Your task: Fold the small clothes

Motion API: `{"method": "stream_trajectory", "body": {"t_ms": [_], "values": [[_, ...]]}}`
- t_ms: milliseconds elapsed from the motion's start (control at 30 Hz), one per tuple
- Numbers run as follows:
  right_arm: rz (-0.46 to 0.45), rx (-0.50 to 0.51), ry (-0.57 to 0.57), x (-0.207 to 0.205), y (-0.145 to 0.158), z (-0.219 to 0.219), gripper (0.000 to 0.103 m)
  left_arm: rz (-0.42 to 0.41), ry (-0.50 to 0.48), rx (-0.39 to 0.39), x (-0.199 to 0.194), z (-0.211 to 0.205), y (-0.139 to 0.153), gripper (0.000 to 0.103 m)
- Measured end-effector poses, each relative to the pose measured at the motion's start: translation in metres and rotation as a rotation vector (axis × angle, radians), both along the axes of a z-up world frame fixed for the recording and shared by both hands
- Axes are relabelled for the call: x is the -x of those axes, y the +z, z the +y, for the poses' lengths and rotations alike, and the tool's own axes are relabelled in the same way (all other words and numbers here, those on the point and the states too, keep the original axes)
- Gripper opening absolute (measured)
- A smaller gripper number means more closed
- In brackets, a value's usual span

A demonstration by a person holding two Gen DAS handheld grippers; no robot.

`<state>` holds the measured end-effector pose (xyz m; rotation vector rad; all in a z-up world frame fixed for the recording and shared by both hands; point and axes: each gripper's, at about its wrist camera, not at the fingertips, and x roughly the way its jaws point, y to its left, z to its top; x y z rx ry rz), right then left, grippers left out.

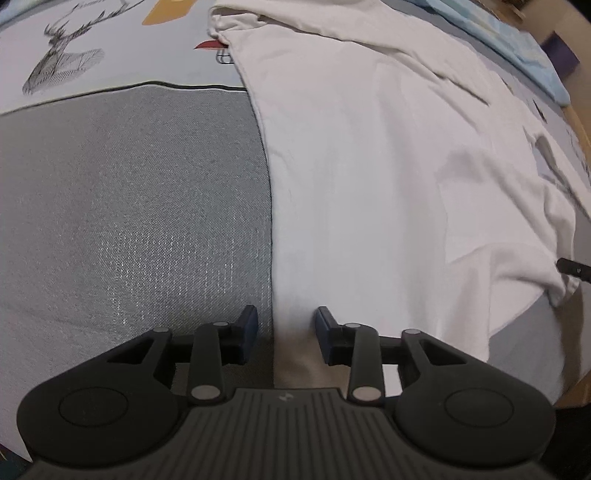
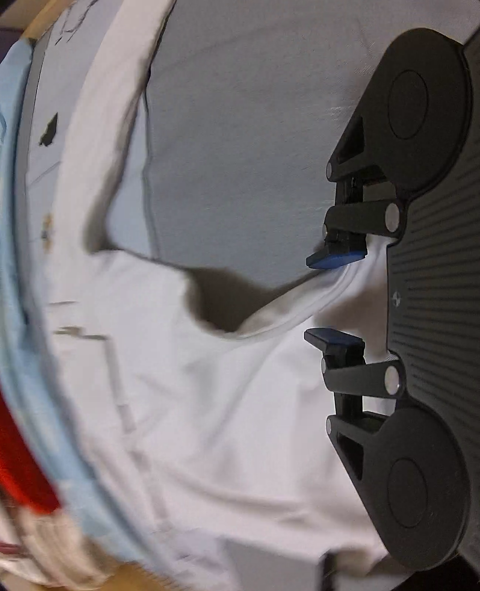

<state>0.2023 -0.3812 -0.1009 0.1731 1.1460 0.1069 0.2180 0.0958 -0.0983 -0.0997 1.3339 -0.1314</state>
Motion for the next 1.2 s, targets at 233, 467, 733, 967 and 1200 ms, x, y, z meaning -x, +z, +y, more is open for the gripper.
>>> {"method": "stream_trajectory", "body": {"t_ms": [233, 467, 733, 967, 1200], "values": [[-0.141, -0.188, -0.161, 0.043, 0.076, -0.039, 0.003, -0.185, -0.016, -0.025, 0.027, 0.018, 0.049, 0.004], [0.26, -0.068, -0.158, 0.078, 0.022, -0.038, 0.005, -0.055, -0.105, -0.11, 0.048, 0.031, 0.041, 0.008], [-0.096, 0.005, -0.313, 0.094, 0.092, -0.042, 0.009, -0.207, -0.026, -0.075, 0.064, 0.028, 0.076, 0.023], [-0.261, -0.069, -0.24, 0.073, 0.119, -0.013, 0.024, -0.387, -0.029, -0.086, 0.066, -0.012, 0.108, 0.023], [-0.308, -0.009, -0.187, 0.014, 0.119, 0.004, 0.024, -0.536, -0.221, -0.135, 0.017, -0.077, 0.121, 0.028]]}}
